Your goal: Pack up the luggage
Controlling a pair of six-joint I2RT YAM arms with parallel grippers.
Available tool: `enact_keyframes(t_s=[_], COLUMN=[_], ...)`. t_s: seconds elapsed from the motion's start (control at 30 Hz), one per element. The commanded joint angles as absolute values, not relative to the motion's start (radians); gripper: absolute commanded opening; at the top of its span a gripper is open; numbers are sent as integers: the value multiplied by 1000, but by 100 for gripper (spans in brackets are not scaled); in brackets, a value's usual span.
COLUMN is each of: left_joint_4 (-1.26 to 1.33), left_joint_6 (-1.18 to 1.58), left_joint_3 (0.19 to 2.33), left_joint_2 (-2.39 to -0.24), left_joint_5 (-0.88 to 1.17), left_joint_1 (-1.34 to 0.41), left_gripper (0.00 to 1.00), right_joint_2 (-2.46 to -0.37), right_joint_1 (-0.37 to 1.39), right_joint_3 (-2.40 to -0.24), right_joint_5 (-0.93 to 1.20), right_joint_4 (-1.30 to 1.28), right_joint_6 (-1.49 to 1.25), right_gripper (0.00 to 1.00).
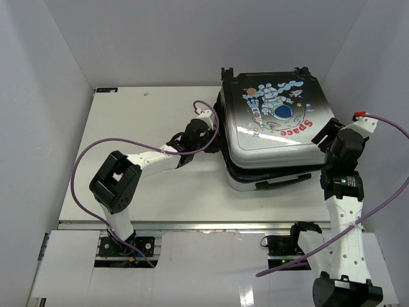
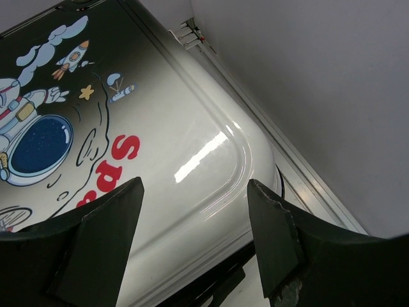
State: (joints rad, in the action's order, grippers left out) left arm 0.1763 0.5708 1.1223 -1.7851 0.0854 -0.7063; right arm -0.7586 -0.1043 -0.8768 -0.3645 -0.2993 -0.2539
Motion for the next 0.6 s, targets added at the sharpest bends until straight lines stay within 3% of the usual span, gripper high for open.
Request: enact_keyframes(t_s=[0.0, 0.23, 0.47, 0.53, 0.57], left_joint_4=[172, 112, 16, 9, 0], left_joint_6=[522, 373, 306, 285, 277], left_joint_3=[1133, 1146, 1357, 1400, 1421], left_joint_2=[-1791, -1729, -1774, -1782, -1787], left_joint_5=[4, -4, -64, -60, -54], left_joint_1=[-687, -456, -218, -186, -171], left_gripper=[0, 0, 0, 7, 16], right_joint_2=[-749, -813, -807, -791, -782], right_joint_1=[-104, -104, -97, -94, -91], right_joint_3=[-908, -909, -880, -871, -865], right_joint_5=[-351, -192, -99, -50, -26], right_joint_4=[-289, -303, -275, -253, -239], right_joint_6=[-248, -246, -275, -286, -292], right_gripper=[72, 72, 70, 70, 70])
